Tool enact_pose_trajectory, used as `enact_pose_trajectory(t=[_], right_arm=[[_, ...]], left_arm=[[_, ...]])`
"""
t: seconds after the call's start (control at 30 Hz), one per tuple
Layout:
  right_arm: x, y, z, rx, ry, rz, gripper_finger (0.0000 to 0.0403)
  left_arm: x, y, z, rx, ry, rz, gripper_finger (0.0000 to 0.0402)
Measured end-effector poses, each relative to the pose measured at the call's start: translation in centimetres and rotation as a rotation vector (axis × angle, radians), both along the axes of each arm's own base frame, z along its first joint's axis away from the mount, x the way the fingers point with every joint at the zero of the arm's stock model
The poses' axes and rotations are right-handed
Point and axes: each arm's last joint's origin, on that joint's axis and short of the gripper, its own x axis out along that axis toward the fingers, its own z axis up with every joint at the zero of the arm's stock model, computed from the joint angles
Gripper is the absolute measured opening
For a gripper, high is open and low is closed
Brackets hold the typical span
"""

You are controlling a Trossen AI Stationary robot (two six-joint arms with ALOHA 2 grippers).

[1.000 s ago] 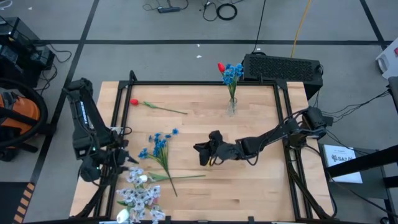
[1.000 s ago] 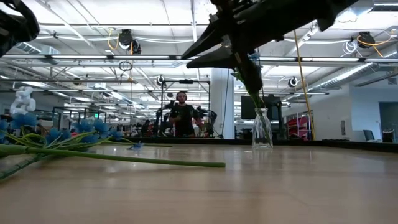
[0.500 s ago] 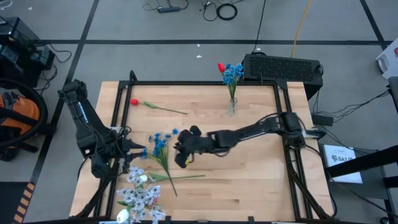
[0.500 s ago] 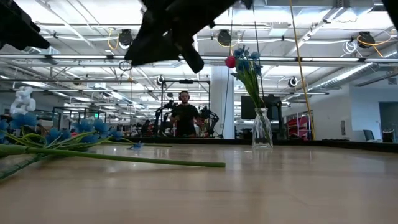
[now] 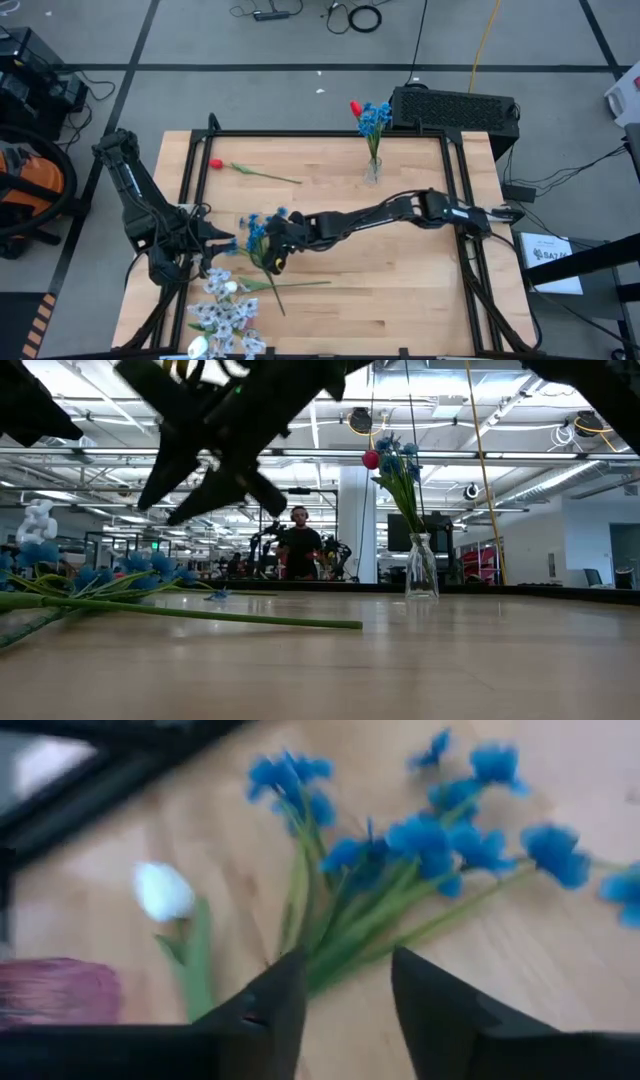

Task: Sort flowers into vase by color
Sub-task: Put the blue flowers into the transparent vase

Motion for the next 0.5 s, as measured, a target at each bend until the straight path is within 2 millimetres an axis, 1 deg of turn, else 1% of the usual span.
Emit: enact_pose_trajectory(t=[0.1,0.23,0.37,0.5], right_arm=[[0.2,0.7,-1.6,-0.009,0.028,0.010,0.0179],[0.3,2.1,-2.3,-0.016,0.017,0.038,0.0211],[0.5,3.4,-3.2,-0.036,-0.010,0.055,0.0221],[0.5,4.6,-3.2,-0.170,-0.048,0.069,0.0221]], left_arm=[[0.0,-0.1,0.0,-0.011,-0.006,0.000,0.0118],[0.0,-0.1,0.0,-0.010,-0.005,-0.001,0.0118],[0.0,-0.1,0.0,-0.011,-0.005,-0.001,0.0118],[0.0,-0.1,0.1,-0.013,-0.006,-0.001,0.0118]])
